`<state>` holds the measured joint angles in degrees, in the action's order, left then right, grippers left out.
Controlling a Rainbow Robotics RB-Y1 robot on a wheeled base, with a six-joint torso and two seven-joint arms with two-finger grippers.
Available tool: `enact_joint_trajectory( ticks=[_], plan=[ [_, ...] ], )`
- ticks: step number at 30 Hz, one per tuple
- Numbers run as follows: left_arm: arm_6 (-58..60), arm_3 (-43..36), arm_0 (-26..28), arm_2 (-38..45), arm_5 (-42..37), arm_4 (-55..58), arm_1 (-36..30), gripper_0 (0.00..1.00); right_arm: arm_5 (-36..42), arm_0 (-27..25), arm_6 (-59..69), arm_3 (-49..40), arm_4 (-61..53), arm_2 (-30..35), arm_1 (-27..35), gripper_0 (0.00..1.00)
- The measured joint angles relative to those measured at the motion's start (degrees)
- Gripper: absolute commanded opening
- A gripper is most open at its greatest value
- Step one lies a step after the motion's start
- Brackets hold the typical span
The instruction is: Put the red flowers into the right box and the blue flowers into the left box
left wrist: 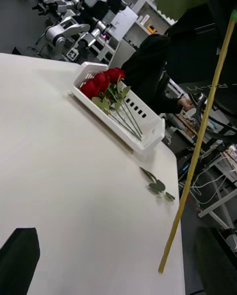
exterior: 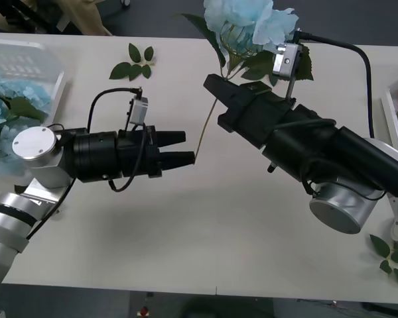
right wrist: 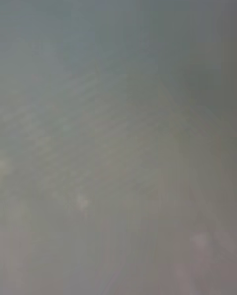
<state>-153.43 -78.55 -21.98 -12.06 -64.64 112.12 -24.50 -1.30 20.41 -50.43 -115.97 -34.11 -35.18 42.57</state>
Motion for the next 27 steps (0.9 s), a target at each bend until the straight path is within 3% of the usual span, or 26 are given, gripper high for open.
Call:
enact_joint_trajectory(
  ticks=[9,10,11,12,13,14,27],
  plan=[
    [0.0,0.0,-1.8,-4.1,4.0,0.7,1.3,0.91,0.0,0.2,-2.8,0.8,0.0,-0.1,0.0,0.0],
    [0.0,0.0,-1.8,-4.1,4.1,0.7,1.8,0.87,0.0,0.3,-2.8,0.9,0.0,-0.2,0.0,0.0],
    [0.0,0.0,-1.8,-4.0,4.1,0.7,2.2,0.78,0.0,0.6,-2.8,1.0,0.0,-0.5,0.0,0.0],
    [0.0,0.0,-1.8,-4.0,4.1,0.8,2.6,0.46,0.0,0.9,-2.8,1.2,0.0,-0.8,0.0,0.0],
    [0.0,0.0,-1.8,-4.0,4.1,1.1,2.9,0.31,0.0,1.2,-2.8,1.4,0.0,-1.2,0.0,0.0],
    [0.0,0.0,-1.8,-4.0,4.1,1.5,3.2,0.01,0.0,1.6,-2.8,1.5,0.0,-1.5,0.0,0.0],
    [0.0,0.0,-1.8,-4.0,4.5,2.4,4.1,0.0,0.0,2.2,-2.8,1.6,0.0,-2.0,0.0,0.0]
  ],
)
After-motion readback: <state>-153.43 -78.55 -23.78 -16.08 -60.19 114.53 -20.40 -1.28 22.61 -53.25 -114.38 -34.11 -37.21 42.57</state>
